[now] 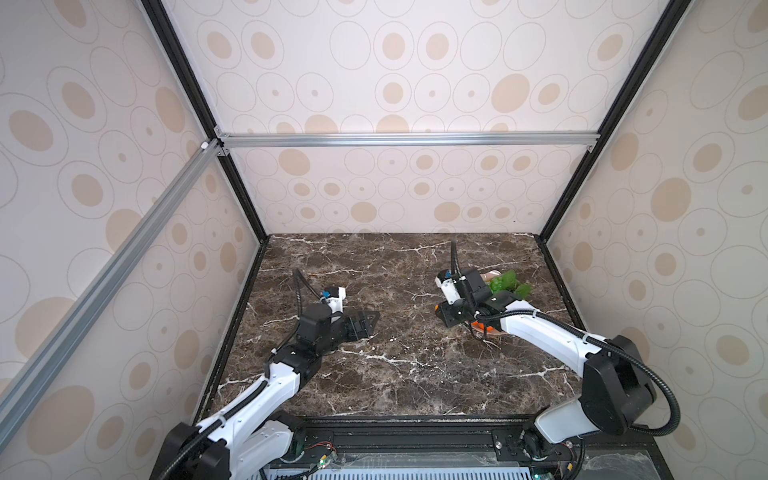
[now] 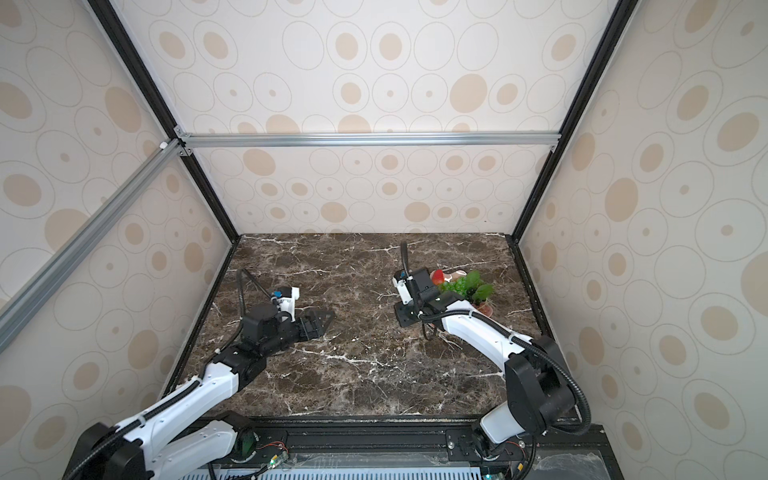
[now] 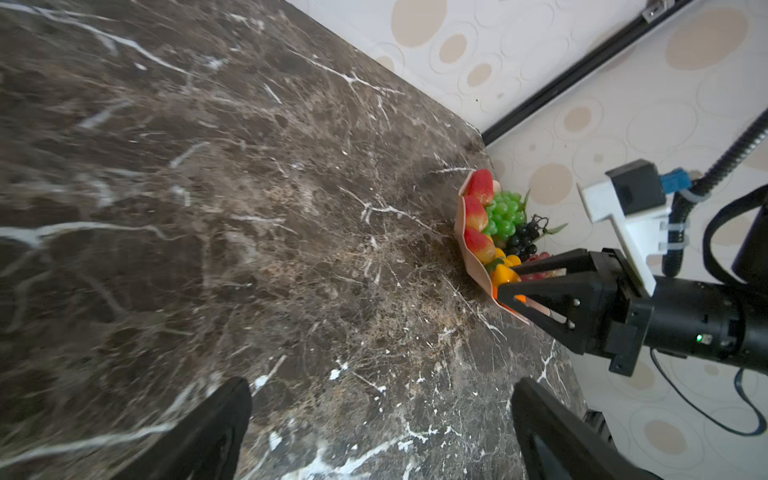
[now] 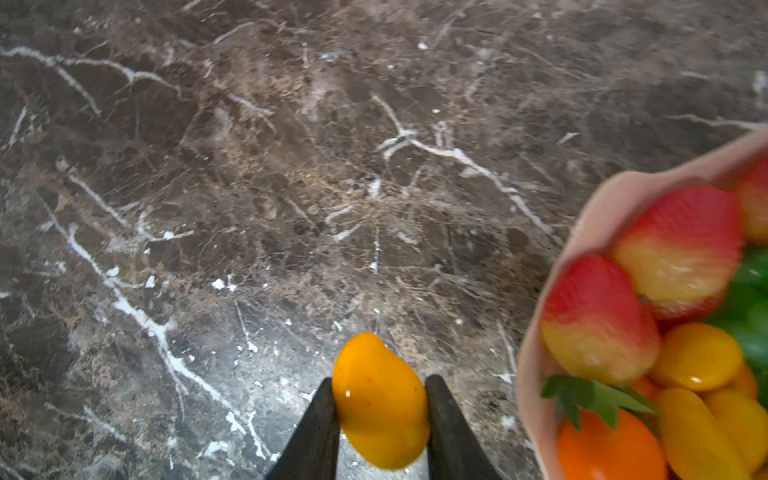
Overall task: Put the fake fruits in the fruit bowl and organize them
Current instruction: 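Lift the yellow fruit and carry it over the pink bowl, then lower the yellow fruit into the bowl and open the right gripper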
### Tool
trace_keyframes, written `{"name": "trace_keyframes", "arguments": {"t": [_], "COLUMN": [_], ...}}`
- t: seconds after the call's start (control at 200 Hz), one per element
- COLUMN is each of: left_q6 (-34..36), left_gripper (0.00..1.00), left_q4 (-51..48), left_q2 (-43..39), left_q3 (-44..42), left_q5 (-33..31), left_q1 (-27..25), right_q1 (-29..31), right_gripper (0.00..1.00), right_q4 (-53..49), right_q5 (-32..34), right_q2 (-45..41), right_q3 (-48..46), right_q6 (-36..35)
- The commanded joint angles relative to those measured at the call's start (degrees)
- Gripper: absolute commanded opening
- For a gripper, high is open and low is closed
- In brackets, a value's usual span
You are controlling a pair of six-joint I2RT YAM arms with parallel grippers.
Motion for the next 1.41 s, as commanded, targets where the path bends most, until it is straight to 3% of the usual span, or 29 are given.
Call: {"name": "trace_keyframes", "arguments": {"t": [0.0,0.305,0.57,0.845,1.095,1.225,1.4], "left_q6": [0.2,3.5,5.6,6.0,6.3,7.2,9.0], "left_gripper": [0.99,0.99,0.99,0.99,0.99,0.99,0.99], "left_q4": [9.6,14.3,14.3,14.6,14.9,14.5,14.2], "left_q2": [5.2,22.5,31.6,32.3,30.9,29.5,27.1], "left_q3": [5.7,18.5,26.9,26.8,25.5,24.7,23.3], "left_q5": [-3.3,-5.0,-4.3,-4.5,-5.2,-6.8,-9.1], "left_q1": [-4.7,-15.8,-20.1,-20.9,-20.9,-20.9,-20.8], "right_q1": [-3.8,-14.5,-17.3,-18.3,-18.6,-18.6,-18.8], "right_gripper": [0.33,0.33,0.32,0.34,0.47,0.49,0.53], "right_q4": [-0.7,-4.9,-7.5,-8.4,-7.8,-7.4,-2.2], "right_q5": [2.1,8.3,11.8,13.2,12.1,11.2,13.4], "right_q2": [-2.5,-2.4,2.6,7.8,8.2,5.7,-4.5], "right_q3": [-1.5,-1.8,1.9,5.3,5.7,5.1,-0.6], "right_q6": [3.4,9.7,10.7,10.6,10.7,10.9,11.8]}}
